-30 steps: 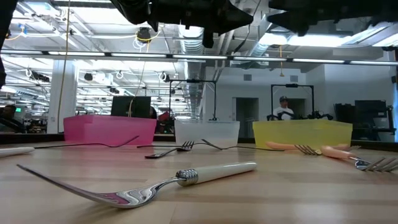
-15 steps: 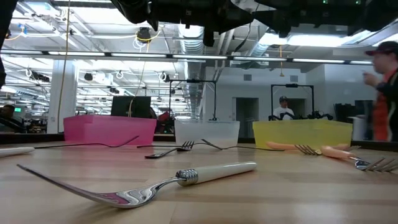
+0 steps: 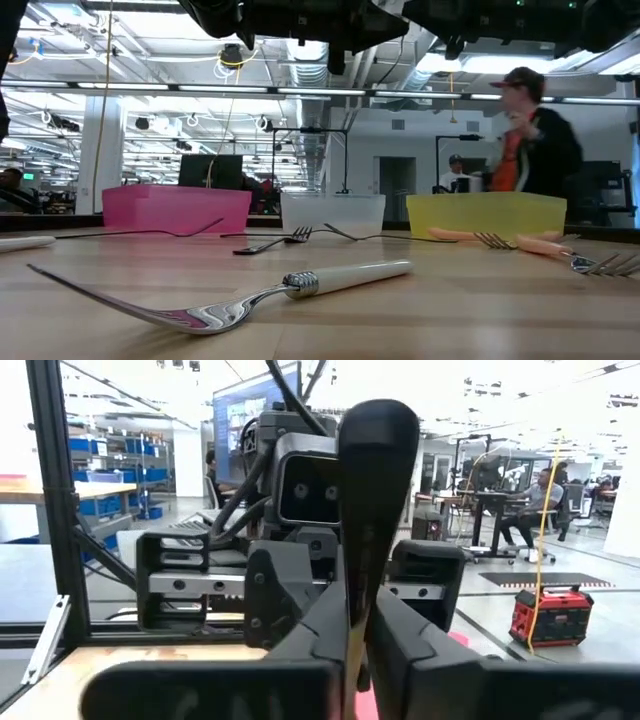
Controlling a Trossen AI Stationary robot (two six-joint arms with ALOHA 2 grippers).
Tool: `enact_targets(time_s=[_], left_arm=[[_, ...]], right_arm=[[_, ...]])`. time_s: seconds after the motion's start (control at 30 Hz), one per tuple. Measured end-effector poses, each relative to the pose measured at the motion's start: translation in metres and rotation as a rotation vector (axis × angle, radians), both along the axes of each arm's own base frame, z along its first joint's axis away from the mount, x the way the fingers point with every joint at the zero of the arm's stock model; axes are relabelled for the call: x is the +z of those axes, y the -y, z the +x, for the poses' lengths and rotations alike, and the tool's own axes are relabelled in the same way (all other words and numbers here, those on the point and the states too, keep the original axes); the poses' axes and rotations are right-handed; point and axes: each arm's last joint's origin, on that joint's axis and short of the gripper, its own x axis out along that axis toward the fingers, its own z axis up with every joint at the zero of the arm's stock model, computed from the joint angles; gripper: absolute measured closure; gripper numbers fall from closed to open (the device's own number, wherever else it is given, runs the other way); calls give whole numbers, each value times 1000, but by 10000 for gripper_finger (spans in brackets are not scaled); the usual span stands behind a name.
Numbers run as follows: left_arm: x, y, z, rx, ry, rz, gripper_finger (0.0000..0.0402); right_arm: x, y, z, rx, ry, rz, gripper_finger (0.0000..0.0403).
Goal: Sort silverware by color (type)
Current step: Put the black fork into the yellow bin
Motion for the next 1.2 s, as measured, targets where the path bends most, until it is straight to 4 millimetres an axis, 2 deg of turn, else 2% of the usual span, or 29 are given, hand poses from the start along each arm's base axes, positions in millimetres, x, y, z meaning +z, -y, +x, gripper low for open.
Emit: enact_targets(time_s=[0.2,0.3,0.53,0.67,0.77,1.0,1.2], left_arm=[[0,0,0,1,-4,-8,400],[-2,1,0,0,-24,-4,384],[-6,6,-1,-57,-89,17,283],[-9,6,-2,-30,-117,-9,220],[-12,6,-4,-31,-165,-44,192],[-13,11,-9,-36,-238,-92,183],[-14,19,-8,-60,-245,-90,182]], right_arm=[[0,1,0,-22,-4,1,363],[-1,2,0,-59,-9,4,363],[9,8,-15,-152,10,-8,363],[7,11,-27,-282,-66,12,363],[2,14,-35,-408,-156,9,363],[-23,22,-45,-704,-444,-15,363],[-43,30,-38,-855,-636,-68,363]])
